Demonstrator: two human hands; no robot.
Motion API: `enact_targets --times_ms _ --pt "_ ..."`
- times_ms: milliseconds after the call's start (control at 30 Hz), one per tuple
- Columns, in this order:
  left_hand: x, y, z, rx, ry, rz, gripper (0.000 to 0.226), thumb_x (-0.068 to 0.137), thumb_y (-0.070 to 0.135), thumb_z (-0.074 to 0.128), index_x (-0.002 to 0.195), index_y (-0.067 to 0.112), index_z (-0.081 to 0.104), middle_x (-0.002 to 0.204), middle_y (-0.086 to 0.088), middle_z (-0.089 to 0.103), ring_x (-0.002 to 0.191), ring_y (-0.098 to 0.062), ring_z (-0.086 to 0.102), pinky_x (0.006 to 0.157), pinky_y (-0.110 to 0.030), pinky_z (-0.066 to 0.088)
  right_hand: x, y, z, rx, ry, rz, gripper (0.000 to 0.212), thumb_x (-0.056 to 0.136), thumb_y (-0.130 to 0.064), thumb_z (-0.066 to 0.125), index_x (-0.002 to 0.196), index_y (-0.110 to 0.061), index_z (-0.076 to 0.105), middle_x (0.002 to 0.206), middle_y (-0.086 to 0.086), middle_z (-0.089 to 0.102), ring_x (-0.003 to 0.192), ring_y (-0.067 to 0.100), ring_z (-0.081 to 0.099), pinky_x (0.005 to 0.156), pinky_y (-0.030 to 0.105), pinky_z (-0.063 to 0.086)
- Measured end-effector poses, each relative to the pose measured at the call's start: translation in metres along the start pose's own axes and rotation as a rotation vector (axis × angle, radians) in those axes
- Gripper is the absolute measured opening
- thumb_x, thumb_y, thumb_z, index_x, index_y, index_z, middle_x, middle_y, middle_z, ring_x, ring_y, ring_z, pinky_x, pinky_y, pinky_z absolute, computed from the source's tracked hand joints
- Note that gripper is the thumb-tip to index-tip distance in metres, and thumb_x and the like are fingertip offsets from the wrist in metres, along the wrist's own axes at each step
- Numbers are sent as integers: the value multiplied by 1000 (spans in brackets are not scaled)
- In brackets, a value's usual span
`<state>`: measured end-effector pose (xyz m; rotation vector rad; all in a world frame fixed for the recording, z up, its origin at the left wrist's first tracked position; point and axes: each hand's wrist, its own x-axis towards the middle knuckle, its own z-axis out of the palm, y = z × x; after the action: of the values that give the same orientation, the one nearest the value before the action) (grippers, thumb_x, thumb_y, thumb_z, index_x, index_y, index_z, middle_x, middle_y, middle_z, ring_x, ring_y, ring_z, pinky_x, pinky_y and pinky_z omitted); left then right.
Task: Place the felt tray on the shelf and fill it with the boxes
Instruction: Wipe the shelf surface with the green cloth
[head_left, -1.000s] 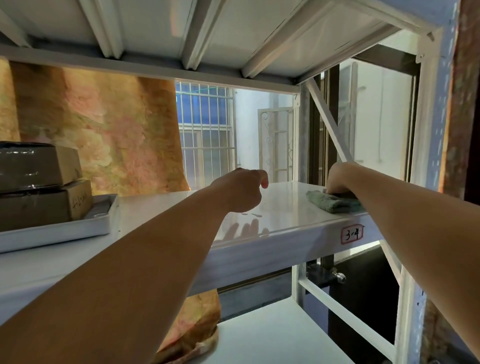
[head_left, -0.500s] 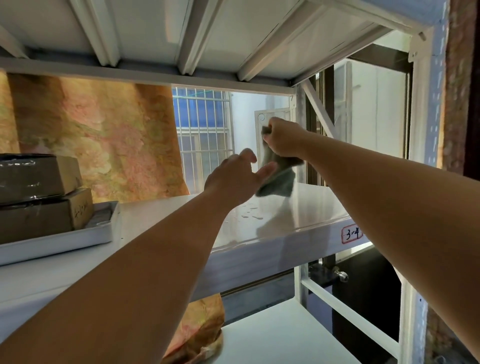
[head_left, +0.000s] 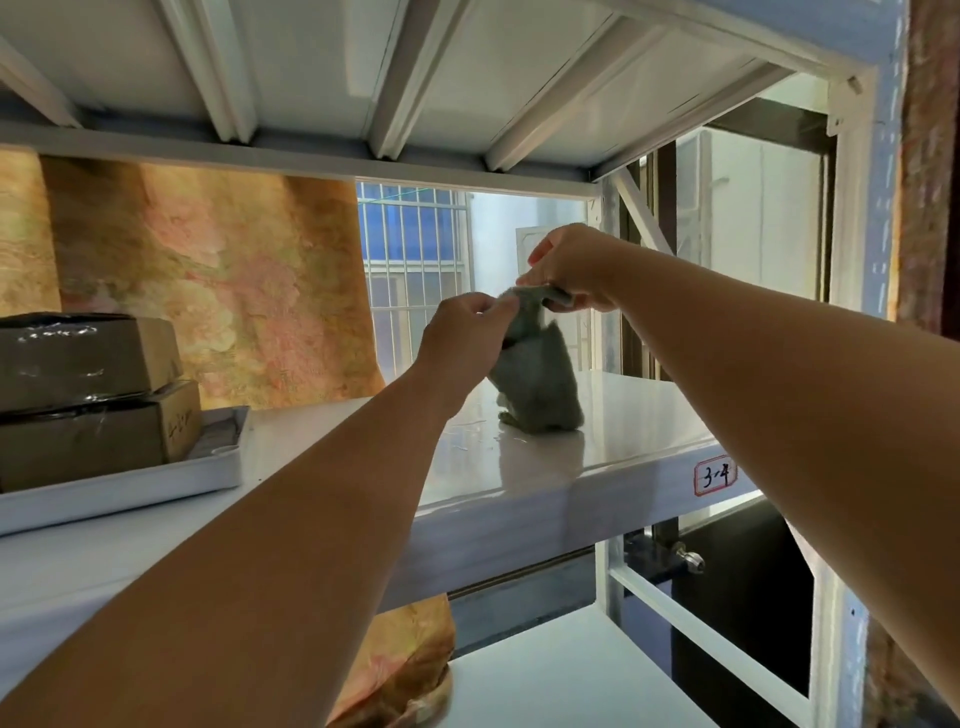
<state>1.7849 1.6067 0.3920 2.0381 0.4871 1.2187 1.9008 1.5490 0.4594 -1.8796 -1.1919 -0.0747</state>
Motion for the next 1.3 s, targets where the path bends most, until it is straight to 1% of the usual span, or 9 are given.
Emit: enact_targets --times_ms 133,267,467,567,733,933,1133,1233,1300 --pt "1 -1 -2 36 100 -1 29 97 23 48 115 7 65 105 -10 66 97 -27 63 81 -31 51 -3 -1 -9 417 -308 102 43 85 -17 67 125 -8 56 129 12 54 103 22 62 63 27 59" --pt "0 1 -3 70 183 0 29 97 21 47 119 9 63 116 -8 66 98 -21 61 89 -30 49 -14 -5 -5 153 -555 91 35 85 -21 66 119 -15 59 121 2 55 97 22 63 65 27 58" --pt "-1 -2 -3 170 83 53 30 94 22 52 122 12 50 99 -3 59 85 -19 59 58 -19 46 -7 -15 -2 246 -116 -98 21 87 6 55 106 1 63 97 12 66 81 16 66 68 22 59" --pt "3 -13 -2 422 -7 23 31 91 12 55 121 10 48 92 -2 53 86 -21 60 66 -25 47 -6 -21 -3 464 43 -175 12 88 7 52 85 -1 61 81 10 60 76 18 64 64 20 59" --pt "0 -17 -11 806 121 131 18 94 14 52 111 11 58 91 -6 61 85 -25 64 80 -35 54 4 6 -11 524 400 -130 28 87 3 50 68 -17 53 77 5 55 92 29 61 90 49 53" --pt "-5 -3 -13 966 446 462 22 92 18 56 111 12 65 101 -9 69 94 -27 63 78 -38 52 -27 75 -16 548 321 99 23 93 0 46 76 -12 56 86 7 56 106 30 60 95 43 52" --pt "7 -14 -35 1035 107 49 12 90 13 58 100 14 65 80 -5 60 71 -22 54 60 -31 41 -32 92 -16 307 378 383 13 96 -11 46 86 -2 47 76 11 60 72 24 68 79 40 59" --pt "19 -8 -56 832 73 10 19 89 16 62 103 4 66 88 -12 65 78 -29 60 64 -33 45 -25 79 -12 442 272 370 13 96 -7 44 89 1 50 78 8 55 82 22 68 77 31 59" --pt "22 -2 -68 643 107 42 17 90 7 57 103 -1 66 96 -17 68 86 -32 63 67 -30 49 -19 68 -7 614 219 275 23 94 -2 43 114 4 53 80 4 53 73 13 61 62 19 57"
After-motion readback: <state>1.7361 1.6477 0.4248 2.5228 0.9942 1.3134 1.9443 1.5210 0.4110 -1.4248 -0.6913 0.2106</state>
